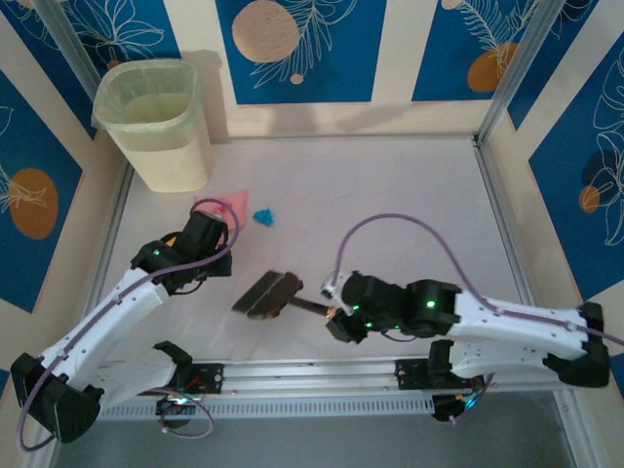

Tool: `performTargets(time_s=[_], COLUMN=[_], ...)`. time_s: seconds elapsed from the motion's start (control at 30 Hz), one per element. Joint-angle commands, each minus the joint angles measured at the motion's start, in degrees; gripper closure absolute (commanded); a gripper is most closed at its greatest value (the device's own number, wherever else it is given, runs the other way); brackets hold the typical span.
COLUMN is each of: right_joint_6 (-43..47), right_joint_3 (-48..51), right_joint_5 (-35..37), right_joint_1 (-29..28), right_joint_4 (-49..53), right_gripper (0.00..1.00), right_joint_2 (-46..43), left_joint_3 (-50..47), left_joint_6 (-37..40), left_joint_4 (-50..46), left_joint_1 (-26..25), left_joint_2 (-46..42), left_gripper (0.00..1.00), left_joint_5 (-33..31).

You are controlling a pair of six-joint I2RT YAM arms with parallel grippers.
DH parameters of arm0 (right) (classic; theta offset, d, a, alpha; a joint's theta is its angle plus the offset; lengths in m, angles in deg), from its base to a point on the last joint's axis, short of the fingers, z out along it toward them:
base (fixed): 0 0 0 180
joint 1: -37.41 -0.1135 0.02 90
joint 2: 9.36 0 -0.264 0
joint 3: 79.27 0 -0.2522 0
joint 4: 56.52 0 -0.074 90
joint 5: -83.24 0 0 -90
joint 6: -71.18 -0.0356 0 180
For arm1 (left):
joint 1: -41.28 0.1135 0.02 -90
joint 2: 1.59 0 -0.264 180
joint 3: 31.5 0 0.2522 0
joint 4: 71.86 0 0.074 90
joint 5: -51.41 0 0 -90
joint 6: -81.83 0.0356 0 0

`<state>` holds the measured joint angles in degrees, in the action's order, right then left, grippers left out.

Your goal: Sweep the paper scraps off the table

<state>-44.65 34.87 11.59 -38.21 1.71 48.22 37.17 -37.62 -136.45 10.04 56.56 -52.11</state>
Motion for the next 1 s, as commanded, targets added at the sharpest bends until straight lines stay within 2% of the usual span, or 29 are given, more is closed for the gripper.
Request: performTargets(time_s=[0.0,0.23,0.47,0.67,0.97], right_joint_6=[6.73,10.25,5.78,-0.72,-9.49], right_joint_3=[-4.45,-5.99,-8.89,-9.32,-4.46], right_joint_5=[6.2,15.03,22.31,21.87,16.37], right_joint_1=[-3.55,-8.61,-9.24,-4.65,9.47], right_joint_4=[-2.58,-2.56,5.21,12.05,14.15], right_gripper=[1.0,1.0,1.0,1.0,1.0], right_joint_2=[6.09,13.11,20.36,22.73,14.33], left_joint_3=[0.82,-0.95,-2.31,-2.95,-4.02], left_joint_6=[1.15,0.88,0.8,0.8,1.23], left_joint_4=[-2.96,-1.76,-0.04,0.8,1.72], left_joint_1=[1.63,3.16,3.47,3.54,3.47], left_joint_2=[-1.28,-2.24,-2.41,-3.08,-4.85], left_gripper=[1.0,1.0,1.0,1.0,1.0], left_joint_5=[0.76,2.18,4.13,6.16,10.4])
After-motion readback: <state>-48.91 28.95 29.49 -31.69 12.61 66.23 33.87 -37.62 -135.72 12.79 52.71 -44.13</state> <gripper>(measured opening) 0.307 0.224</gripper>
